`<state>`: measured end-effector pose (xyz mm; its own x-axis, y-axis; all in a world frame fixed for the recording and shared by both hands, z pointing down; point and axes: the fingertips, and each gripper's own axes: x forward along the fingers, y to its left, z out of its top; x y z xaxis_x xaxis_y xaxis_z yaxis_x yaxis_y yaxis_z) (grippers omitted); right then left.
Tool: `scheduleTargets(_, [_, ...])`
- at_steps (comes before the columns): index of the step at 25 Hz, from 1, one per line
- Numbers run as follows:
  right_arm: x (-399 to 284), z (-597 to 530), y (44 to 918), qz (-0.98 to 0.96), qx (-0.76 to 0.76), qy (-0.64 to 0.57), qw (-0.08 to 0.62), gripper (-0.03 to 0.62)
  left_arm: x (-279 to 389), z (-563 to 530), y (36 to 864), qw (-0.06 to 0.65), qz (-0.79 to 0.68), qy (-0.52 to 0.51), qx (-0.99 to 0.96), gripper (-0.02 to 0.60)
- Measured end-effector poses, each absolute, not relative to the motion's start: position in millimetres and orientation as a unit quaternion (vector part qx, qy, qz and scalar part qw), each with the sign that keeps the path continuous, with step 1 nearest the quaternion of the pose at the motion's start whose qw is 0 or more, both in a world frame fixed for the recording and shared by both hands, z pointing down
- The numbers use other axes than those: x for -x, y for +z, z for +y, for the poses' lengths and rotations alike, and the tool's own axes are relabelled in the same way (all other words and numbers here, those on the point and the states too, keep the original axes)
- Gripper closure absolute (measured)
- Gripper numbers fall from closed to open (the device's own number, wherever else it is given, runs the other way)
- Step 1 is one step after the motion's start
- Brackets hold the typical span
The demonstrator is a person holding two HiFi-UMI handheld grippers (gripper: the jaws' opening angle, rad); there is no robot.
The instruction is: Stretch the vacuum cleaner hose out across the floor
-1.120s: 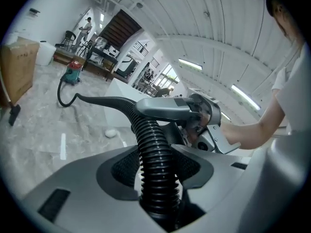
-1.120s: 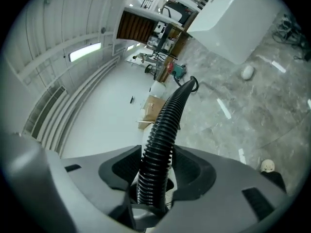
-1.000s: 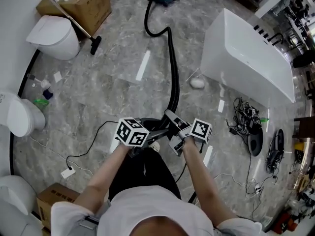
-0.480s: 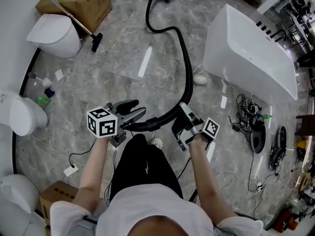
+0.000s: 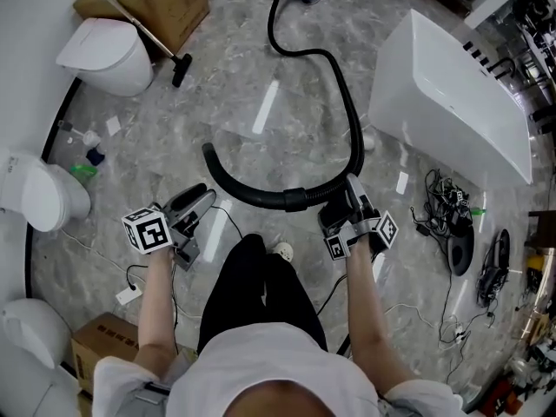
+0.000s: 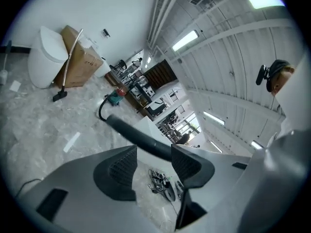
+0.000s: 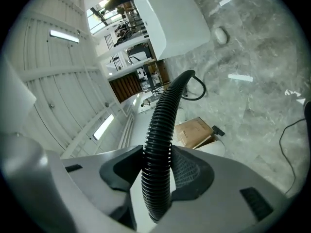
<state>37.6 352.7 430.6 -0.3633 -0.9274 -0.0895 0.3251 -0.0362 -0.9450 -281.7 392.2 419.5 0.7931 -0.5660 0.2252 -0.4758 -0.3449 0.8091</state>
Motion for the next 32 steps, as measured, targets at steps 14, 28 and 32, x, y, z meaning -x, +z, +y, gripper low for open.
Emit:
scheduleTargets(14, [-21.3, 364.3, 425.4, 0.498, 0.252, -0.656, 0.509, 0.410, 208.8, 342.7, 365.6, 0.557, -0.222, -0.269, -0.754, 0.152])
scheduleTargets(28, [-1.1, 405.6, 472.0, 0.436, 0.209, -0.705, 0.520, 0.382, 129.8, 365.5, 260.1, 0.379, -0.048, -0.229, -0.895, 0.419])
scheduleTargets(32, [12.5, 426.0, 490.4, 0.443, 0.230, -0.726, 0.473, 0.322, 114.3, 364.7, 241.7, 0.352, -0.017, -0.223, -0.909, 0.419])
